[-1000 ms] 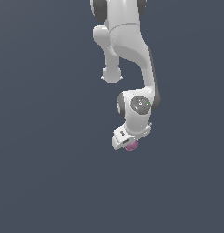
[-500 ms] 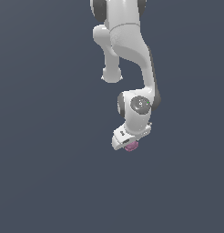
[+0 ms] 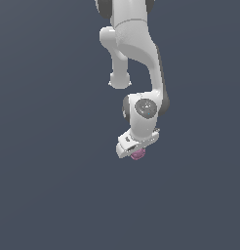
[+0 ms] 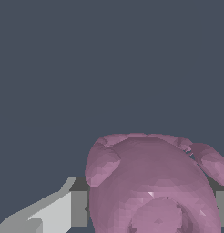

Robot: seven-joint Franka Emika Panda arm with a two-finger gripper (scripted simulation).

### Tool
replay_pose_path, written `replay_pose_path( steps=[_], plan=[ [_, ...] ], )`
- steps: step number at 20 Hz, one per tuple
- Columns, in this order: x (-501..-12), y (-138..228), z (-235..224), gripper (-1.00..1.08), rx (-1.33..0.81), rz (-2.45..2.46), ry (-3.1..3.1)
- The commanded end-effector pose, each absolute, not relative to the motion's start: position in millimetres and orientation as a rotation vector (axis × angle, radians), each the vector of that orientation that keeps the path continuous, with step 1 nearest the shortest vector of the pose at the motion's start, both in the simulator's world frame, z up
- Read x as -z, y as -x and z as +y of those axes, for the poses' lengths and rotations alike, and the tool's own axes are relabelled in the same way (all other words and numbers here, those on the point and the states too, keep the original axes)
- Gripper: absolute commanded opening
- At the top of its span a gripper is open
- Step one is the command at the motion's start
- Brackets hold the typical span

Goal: Pick up the object and move it to a goal position.

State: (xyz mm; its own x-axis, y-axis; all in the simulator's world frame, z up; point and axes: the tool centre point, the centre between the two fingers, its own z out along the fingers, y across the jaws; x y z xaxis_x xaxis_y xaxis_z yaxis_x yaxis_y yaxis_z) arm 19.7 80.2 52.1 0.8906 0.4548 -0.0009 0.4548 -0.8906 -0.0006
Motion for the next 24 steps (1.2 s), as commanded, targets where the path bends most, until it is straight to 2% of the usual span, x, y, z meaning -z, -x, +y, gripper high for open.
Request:
replay_pose_path(
  steps=[1, 9, 24],
  plan=[
    [-60.2, -15.3, 70.1, -1.00, -0.001, -0.733, 3.055],
    [-102.8, 11.1, 17.6, -1.00, -0.001, -0.733, 3.055],
    [-218.7, 78.5, -122.6, -1.00, 0.002, -0.733, 3.052]
  ],
)
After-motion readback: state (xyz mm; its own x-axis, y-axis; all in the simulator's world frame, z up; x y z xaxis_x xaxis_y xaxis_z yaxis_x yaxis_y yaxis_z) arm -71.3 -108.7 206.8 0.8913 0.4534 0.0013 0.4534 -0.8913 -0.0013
